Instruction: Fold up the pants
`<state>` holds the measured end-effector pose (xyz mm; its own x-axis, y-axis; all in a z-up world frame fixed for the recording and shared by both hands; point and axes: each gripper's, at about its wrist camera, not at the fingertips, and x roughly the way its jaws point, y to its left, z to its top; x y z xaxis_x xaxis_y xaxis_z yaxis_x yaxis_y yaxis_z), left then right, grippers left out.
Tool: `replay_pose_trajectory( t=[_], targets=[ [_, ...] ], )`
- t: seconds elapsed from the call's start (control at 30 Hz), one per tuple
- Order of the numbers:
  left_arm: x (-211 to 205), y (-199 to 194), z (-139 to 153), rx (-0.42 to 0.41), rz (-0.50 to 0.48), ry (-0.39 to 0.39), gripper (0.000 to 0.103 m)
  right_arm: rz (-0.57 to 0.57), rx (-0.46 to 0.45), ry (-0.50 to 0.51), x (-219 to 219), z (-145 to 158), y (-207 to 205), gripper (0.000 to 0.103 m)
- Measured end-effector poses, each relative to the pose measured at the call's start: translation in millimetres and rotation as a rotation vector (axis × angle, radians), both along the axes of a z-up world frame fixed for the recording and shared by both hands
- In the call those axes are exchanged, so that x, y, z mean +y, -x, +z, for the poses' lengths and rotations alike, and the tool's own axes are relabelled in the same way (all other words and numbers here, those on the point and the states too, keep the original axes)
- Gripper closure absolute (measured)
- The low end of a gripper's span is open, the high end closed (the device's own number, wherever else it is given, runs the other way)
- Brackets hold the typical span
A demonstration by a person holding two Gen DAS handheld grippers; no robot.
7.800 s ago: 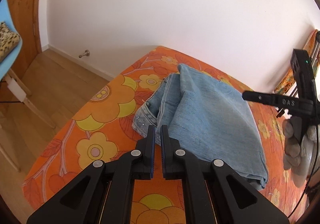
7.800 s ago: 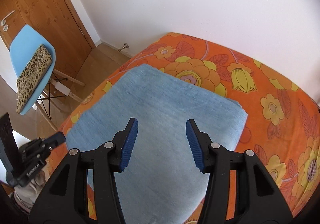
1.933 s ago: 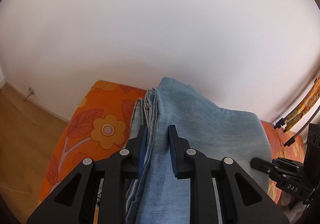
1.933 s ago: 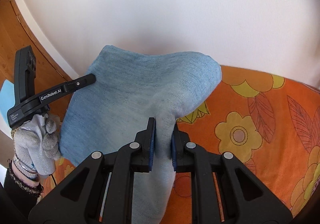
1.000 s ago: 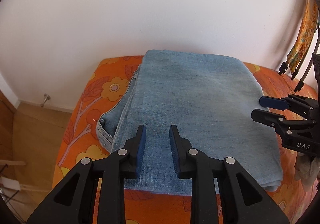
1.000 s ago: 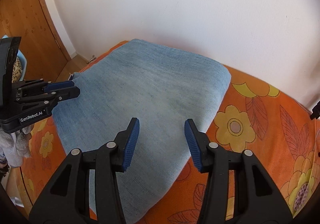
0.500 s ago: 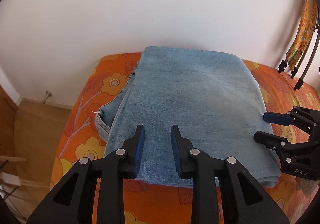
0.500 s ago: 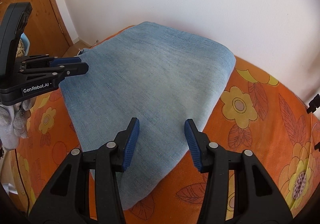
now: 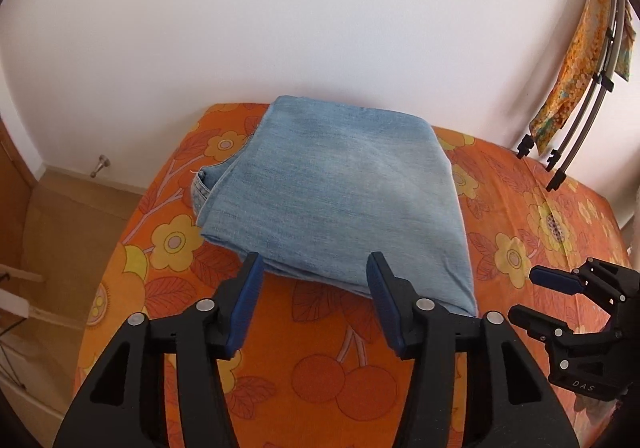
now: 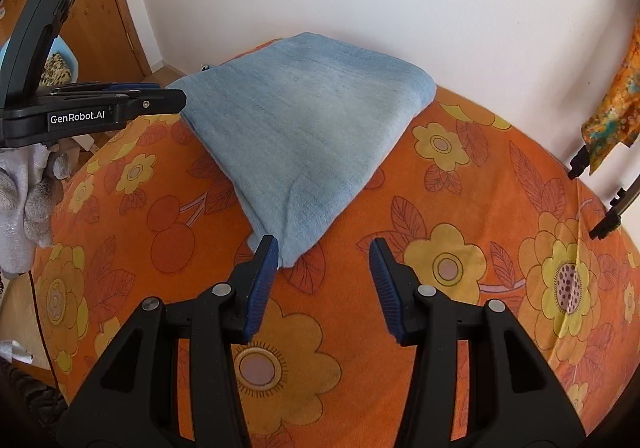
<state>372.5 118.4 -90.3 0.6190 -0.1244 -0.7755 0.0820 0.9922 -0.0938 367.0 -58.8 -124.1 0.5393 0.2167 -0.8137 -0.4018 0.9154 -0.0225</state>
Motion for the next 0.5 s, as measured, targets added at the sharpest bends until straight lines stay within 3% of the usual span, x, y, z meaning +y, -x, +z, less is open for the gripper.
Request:
replay_pose_trajectory(
  t=[0.07, 0.17, 0.27, 0.3, 0.37, 0.5],
  targets=[
    [-7, 22, 14, -0.021, -0.001, 0.004, 0.042, -0.010, -0.044, 0.015, -5, 15, 23, 0.053],
    [-19, 55, 35, -0.059, 0.000, 0.005, 0.041, -0.025, -0.105, 0.022, -12, 38, 55, 0.039],
    [-32, 90, 55, -0.104, 0.005, 0.013, 0.030, -0.029, -0.143, -0.007, -19, 58, 86, 0.037],
    [-35, 102, 60, -0.117, 0.006, 0.020, 0.029, -0.029, -0.156, -0.013, -22, 64, 96, 0.032],
    [-41, 120, 68, -0.127, 0.016, 0.040, 0.025, -0.037, -0.196, -0.020, -27, 76, 116, 0.023],
    [-50, 153, 75, -0.143, 0.050, 0.056, 0.023, -0.059, -0.262, -0.046, -42, 94, 151, 0.016]
  ],
)
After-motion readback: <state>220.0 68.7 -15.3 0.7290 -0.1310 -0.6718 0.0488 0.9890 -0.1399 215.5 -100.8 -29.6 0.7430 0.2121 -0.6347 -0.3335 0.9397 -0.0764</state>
